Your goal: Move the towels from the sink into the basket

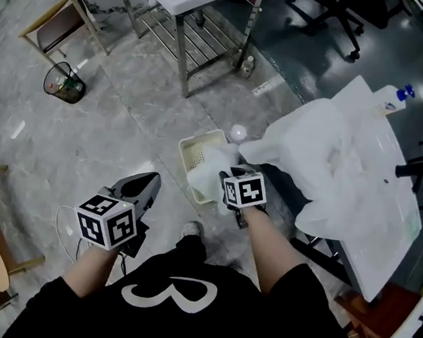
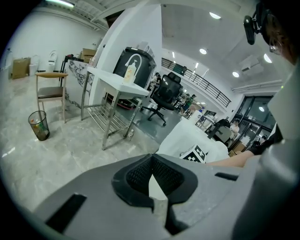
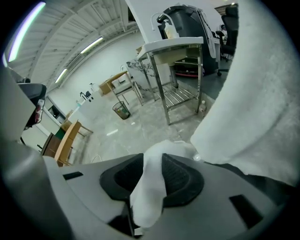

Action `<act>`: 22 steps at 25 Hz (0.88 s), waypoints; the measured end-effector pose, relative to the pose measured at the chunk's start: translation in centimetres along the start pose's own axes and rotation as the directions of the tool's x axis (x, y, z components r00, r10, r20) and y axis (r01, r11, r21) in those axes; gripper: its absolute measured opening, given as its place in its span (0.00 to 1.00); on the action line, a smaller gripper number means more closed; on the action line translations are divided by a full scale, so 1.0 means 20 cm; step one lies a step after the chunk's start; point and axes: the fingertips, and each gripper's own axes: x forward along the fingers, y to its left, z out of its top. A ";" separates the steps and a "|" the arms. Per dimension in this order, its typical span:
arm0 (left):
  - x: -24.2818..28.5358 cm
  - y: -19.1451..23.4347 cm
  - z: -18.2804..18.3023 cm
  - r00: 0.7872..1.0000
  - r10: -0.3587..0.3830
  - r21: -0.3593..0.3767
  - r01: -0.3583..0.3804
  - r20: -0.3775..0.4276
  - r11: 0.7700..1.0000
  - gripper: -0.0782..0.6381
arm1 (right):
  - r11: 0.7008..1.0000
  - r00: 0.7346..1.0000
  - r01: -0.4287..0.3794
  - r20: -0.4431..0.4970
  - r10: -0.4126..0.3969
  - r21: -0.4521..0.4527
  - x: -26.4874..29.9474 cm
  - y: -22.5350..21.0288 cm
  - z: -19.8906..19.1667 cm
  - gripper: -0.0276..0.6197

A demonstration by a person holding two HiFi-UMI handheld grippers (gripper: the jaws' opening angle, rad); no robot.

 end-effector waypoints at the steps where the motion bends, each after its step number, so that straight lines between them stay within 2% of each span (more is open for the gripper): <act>1: 0.01 0.01 0.00 1.000 -0.002 -0.003 0.002 -0.003 1.000 0.12 | 1.000 1.000 -0.009 0.002 0.009 -0.003 0.01 0.00 0.00 0.21; 4: 0.05 0.02 -0.01 1.000 -0.002 -0.009 0.002 -0.015 1.000 0.12 | 0.999 0.999 -0.044 -0.019 0.044 0.000 0.04 0.02 -0.01 0.39; 7: 0.06 0.04 -0.02 1.000 0.001 -0.019 -0.002 -0.023 1.000 0.12 | 0.999 0.997 -0.054 -0.051 0.054 -0.003 0.05 0.01 -0.06 0.44; 10: 0.06 0.06 -0.03 1.000 0.003 -0.032 -0.004 -0.027 0.999 0.12 | 0.998 0.996 -0.065 -0.056 0.064 -0.006 0.05 0.02 -0.08 0.46; 15: 0.07 0.06 -0.01 1.000 -0.007 -0.032 0.006 -0.029 0.999 0.12 | 0.995 0.996 -0.093 -0.014 0.093 -0.026 0.02 0.09 -0.03 0.48; 19: 0.08 0.03 0.03 0.999 -0.027 -0.013 0.026 -0.027 1.000 0.12 | 0.991 0.992 -0.106 0.054 0.111 -0.082 -0.11 0.16 0.07 0.48; 22: 0.11 -0.01 0.05 0.998 -0.045 0.012 0.046 -0.034 0.999 0.12 | 0.990 0.983 -0.119 0.134 0.129 -0.082 -0.26 0.20 0.18 0.49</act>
